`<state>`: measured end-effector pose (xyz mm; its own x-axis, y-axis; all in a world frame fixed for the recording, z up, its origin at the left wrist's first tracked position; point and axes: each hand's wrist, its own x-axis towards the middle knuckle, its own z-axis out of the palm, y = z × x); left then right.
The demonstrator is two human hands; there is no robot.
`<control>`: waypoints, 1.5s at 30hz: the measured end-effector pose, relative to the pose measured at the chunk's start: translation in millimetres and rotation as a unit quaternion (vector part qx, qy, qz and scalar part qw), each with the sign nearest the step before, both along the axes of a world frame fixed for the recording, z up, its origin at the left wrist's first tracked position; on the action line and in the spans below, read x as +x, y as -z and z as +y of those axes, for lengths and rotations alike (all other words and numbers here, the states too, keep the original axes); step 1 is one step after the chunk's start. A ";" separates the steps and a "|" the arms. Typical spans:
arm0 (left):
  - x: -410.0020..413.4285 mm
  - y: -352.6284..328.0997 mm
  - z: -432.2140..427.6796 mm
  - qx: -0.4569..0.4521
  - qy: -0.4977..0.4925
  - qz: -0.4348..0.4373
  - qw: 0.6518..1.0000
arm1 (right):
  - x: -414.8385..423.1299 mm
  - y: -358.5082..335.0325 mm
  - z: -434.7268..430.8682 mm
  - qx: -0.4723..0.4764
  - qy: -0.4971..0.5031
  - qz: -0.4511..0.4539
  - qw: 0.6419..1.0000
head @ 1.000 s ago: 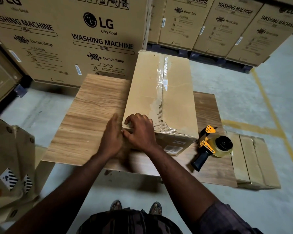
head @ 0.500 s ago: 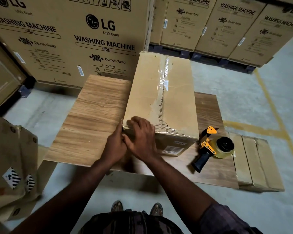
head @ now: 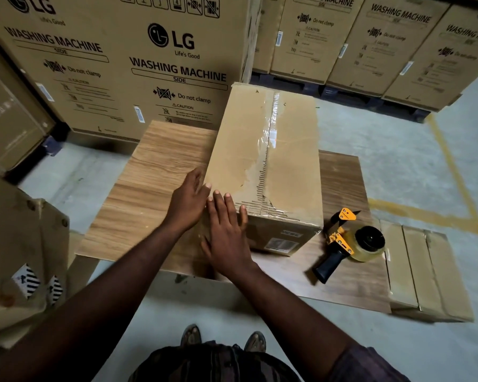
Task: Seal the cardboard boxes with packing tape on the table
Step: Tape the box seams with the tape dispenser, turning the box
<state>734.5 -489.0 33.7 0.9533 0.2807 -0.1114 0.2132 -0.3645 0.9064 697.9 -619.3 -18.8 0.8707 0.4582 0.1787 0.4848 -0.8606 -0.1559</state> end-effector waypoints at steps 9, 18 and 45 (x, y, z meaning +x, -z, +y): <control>-6.4 14.7 -24.3 -0.106 -0.096 0.052 0.988 | 4.7 -3.0 -6.2 0.126 -0.046 0.037 0.990; -34.4 18.5 -55.0 -0.149 -0.233 0.046 0.960 | 18.8 -2.8 -43.3 0.287 -0.142 0.052 0.946; -37.5 12.3 -104.6 0.276 0.146 -0.074 0.947 | 9.9 -42.1 -165.5 0.141 0.008 0.052 0.989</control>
